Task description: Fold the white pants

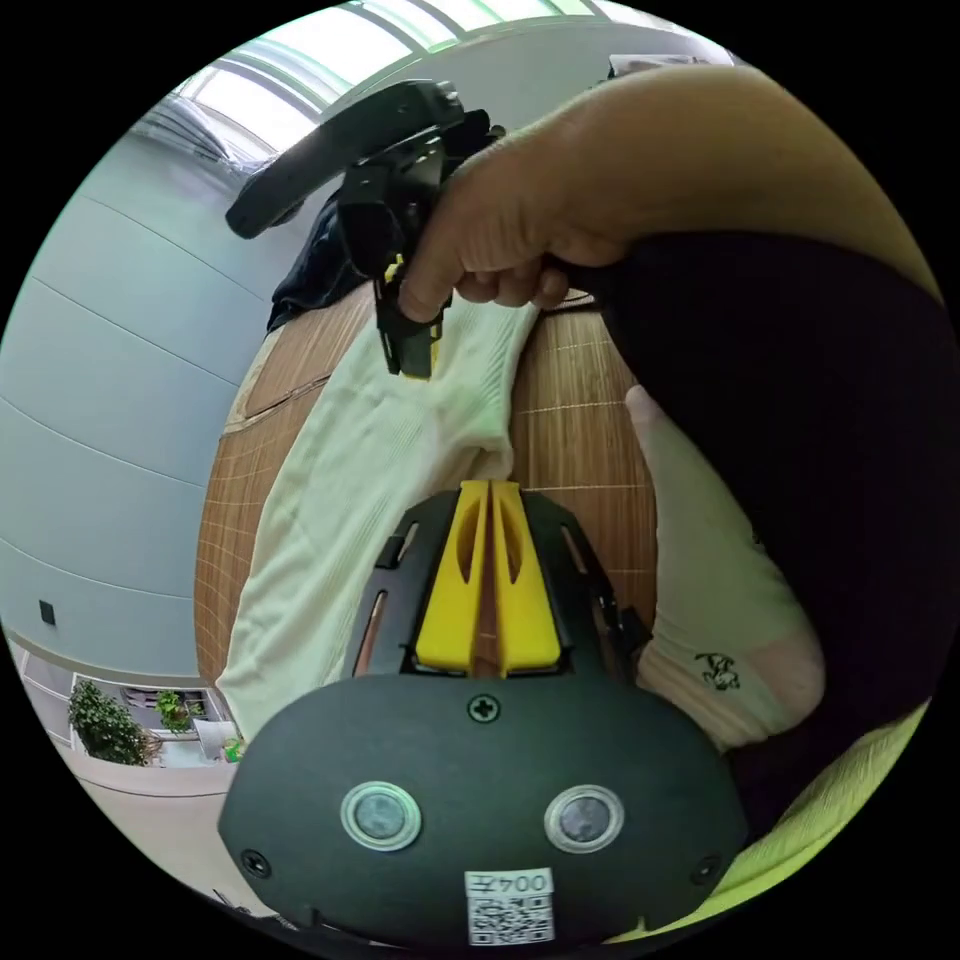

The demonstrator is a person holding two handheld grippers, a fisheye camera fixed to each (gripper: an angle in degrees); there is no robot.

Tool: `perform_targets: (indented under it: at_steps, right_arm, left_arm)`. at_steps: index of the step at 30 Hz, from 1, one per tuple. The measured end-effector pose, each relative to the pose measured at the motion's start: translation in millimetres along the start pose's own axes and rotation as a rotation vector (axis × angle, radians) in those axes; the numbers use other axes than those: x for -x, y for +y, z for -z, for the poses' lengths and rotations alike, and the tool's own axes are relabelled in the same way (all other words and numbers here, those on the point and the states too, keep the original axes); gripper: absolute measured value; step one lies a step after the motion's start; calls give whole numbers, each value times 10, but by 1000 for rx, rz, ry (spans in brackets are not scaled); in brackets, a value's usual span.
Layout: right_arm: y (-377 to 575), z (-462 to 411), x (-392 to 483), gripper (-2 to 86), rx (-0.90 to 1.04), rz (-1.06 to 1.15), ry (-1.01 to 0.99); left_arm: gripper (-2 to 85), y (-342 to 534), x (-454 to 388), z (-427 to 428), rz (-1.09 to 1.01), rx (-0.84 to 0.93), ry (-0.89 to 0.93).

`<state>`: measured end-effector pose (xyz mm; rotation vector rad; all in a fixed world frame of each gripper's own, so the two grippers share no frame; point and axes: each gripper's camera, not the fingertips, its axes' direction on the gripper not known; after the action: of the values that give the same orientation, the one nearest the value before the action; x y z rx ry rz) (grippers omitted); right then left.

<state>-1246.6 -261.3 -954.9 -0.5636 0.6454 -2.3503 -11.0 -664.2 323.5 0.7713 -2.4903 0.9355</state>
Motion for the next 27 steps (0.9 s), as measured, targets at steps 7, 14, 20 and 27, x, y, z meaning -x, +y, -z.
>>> perform_targets:
  at_steps: [7,14,20,27]
  right_arm:
    - [66,206,554,-2,-69,212,-67]
    - [93,203,833,62,-67,369,-67]
    - [180,78,1012,66,-5,495,45]
    - [169,195,898,64,-18,466,37]
  left_arm:
    - [8,383,1446,-128,58,168,-177]
    - [7,1229,2318,-1067,-7,554,-65]
    - [6,1470,2254,-765,-42,485,-83]
    - [8,1903,2997,-980,279,653,-97]
